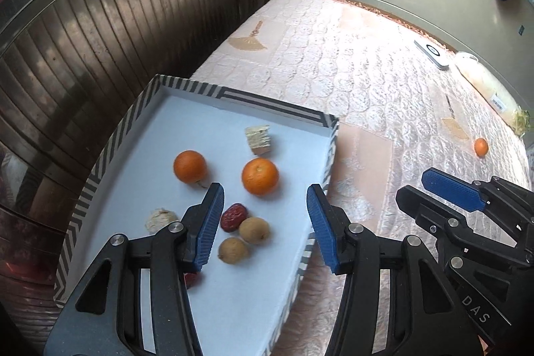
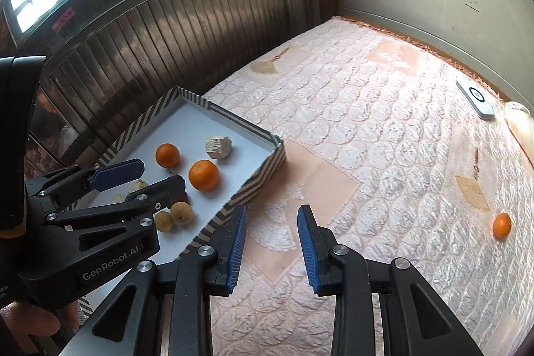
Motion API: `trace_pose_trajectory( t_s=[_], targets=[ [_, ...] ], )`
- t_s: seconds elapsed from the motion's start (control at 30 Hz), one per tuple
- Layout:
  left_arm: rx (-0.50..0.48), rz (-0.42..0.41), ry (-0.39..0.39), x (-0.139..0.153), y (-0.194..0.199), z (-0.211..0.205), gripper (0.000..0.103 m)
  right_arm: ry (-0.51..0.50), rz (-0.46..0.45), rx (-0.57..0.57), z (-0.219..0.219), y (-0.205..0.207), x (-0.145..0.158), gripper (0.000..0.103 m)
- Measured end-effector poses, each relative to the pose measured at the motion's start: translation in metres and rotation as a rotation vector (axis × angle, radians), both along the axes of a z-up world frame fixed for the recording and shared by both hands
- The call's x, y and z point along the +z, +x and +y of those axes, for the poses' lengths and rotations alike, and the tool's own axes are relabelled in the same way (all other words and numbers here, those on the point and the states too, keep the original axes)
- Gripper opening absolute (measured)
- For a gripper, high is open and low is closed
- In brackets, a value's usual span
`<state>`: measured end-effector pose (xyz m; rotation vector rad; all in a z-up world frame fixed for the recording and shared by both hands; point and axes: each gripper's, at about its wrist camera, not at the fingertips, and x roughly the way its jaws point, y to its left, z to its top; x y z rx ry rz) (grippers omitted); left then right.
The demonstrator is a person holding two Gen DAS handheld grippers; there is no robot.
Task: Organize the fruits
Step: 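Move both tools back over the remaining food on the bedspread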
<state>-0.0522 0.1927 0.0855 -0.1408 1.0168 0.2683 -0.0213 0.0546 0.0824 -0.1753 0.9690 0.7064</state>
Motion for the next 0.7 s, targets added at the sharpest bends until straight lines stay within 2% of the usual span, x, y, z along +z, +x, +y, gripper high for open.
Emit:
trace_pose_trajectory(
  t_s=[0.7],
  targets=[
    [-0.341,0.022,-0.01,-0.009,0.058,-0.163,0.052,-0.023,0.036,-0.38,-0.182,0.003,-0.009,0.034]
  ],
)
